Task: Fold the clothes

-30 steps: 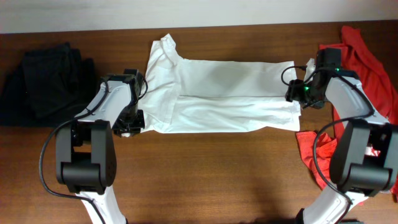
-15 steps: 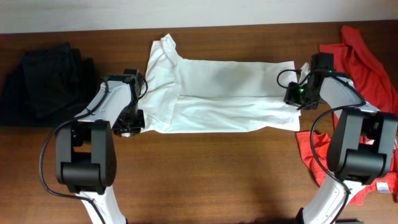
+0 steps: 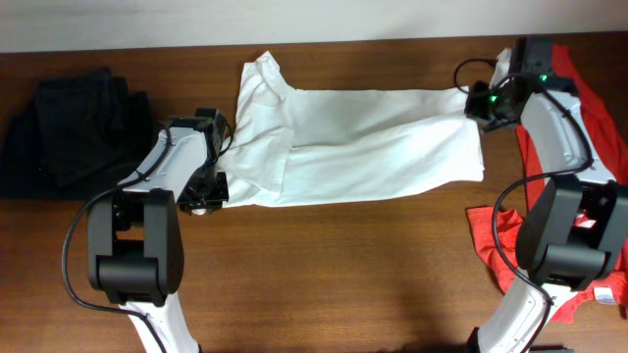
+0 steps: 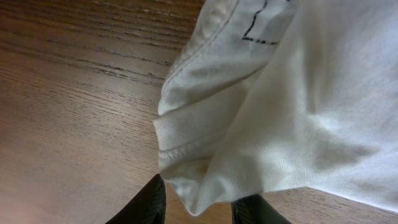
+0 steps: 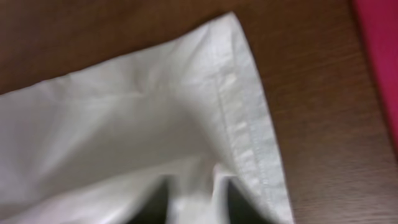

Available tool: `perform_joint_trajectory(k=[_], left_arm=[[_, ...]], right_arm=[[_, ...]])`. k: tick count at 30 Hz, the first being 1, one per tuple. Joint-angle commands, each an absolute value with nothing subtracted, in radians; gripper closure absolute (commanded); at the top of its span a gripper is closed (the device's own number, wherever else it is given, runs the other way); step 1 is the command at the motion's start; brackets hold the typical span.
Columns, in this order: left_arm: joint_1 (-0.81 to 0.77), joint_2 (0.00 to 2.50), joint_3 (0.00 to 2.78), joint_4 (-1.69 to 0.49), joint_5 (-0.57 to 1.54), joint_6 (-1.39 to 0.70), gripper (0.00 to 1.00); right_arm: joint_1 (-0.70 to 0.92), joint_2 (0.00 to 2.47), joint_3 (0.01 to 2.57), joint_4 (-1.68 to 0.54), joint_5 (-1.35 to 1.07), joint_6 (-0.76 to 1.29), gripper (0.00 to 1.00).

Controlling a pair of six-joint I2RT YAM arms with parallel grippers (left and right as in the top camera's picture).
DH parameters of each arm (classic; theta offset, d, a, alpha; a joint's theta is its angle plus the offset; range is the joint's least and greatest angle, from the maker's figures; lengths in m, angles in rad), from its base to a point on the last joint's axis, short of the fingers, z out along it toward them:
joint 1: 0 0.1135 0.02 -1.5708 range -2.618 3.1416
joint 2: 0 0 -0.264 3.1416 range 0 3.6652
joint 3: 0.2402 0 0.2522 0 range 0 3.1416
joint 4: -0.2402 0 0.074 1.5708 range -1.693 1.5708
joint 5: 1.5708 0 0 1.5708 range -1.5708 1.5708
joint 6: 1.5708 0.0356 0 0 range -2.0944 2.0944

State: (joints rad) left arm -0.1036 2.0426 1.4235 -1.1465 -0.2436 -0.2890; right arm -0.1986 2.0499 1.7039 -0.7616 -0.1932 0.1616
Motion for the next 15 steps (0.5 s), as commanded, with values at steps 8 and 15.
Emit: perform_joint_trajectory(k=[8,15], left_arm=[[-0.100,2.048,1.418,-1.141,-0.251,-0.303,0.66],[-0.101,2.048,1.418,-1.138,-0.248,-0.303,0.66]], right_arm=[[-0.204,2.056,1.613,-0.952,-0.021,0.137,0.35],[-0.204,2.056,1.413,-0.833,-0.021,0.112,0.48]])
